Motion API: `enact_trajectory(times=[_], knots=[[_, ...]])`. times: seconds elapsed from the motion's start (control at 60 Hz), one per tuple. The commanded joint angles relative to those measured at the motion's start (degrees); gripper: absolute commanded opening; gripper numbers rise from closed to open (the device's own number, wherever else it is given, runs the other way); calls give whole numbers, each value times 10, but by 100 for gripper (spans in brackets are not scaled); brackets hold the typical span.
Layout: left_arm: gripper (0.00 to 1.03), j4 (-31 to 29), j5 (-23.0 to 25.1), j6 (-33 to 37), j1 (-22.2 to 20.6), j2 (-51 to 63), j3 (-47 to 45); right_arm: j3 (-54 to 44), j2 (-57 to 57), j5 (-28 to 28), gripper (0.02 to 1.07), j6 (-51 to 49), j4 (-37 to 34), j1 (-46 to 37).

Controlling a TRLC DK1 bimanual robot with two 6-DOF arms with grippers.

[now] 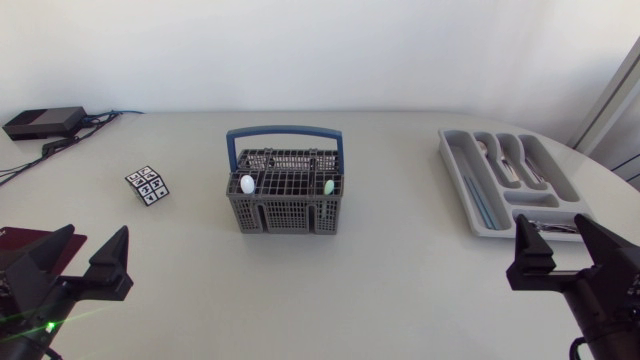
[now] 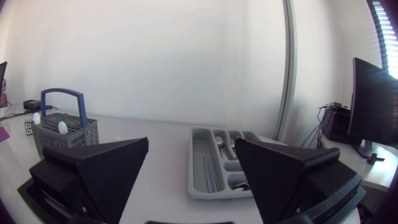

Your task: Transfer all utensils from the basket to the drawer tray.

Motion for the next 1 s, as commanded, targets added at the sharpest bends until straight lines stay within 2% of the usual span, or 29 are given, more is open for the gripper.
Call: enact_trajectory(times=[0.0,0.333,0.65,0.8,0.983], knots=[[99,-20,-1,-12,-4,-5,-19,-12,-3,-1,102,12,-1,4],[99,-20,-2,-6,-2,-5,-18,-12,-3,-1,102,11,-1,4],[99,-26,-2,-4,9,9,31,15,-3,0,102,6,-14,8],[99,-25,-2,-4,6,68,72,45,16,-1,102,6,-20,12],[99,-19,-1,-24,-8,195,145,74,81,3,102,7,-2,20]])
